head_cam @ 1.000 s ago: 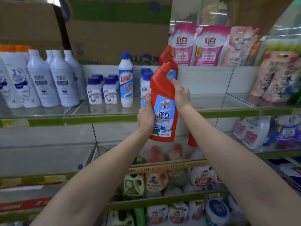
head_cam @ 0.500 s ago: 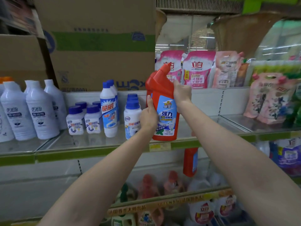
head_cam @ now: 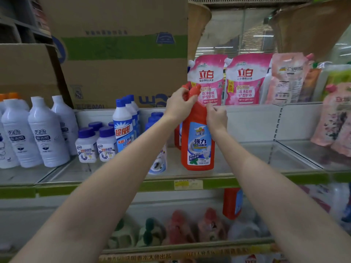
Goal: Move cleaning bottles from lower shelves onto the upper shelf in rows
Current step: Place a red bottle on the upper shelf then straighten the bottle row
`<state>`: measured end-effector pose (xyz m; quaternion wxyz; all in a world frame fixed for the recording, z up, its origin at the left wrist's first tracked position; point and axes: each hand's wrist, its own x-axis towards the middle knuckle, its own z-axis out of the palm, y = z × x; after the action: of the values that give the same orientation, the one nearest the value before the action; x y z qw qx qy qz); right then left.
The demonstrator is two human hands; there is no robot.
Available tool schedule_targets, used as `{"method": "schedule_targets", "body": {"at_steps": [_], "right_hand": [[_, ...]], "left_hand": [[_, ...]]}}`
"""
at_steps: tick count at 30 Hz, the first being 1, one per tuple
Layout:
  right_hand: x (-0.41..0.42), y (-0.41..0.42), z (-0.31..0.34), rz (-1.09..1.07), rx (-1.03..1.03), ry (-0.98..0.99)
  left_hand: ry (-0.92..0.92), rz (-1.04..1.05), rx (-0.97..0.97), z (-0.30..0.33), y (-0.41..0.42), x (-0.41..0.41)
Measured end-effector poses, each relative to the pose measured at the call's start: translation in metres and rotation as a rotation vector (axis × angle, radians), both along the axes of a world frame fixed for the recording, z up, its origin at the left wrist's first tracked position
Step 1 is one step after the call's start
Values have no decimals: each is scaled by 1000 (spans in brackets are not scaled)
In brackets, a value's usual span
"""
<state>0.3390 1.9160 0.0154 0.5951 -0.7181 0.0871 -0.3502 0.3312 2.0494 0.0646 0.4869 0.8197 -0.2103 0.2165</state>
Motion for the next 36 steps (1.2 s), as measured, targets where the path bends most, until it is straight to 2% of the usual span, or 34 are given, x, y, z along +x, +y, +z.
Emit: {"method": "schedule_targets", "body": {"at_steps": [2,5,10,15,23,36], "right_hand": [[3,-1,-4,24,-7,-18],[7,-1,-14,59,-43,-57],[8,8,-28,40,-202,-119],[23,13,-37,42,-341,-138],[43,16,-40,-54,-326,-176],[70,14,-51,-123,-325,-261]], "left_hand": [[2,3,129,12,2,7],[24,-5,190,17,7,14],[-34,36,198,9,7,24],[5,68,200,9,12,36],[-1,134,301,9,9,57],[-42,105,229,-3,3,85]]}}
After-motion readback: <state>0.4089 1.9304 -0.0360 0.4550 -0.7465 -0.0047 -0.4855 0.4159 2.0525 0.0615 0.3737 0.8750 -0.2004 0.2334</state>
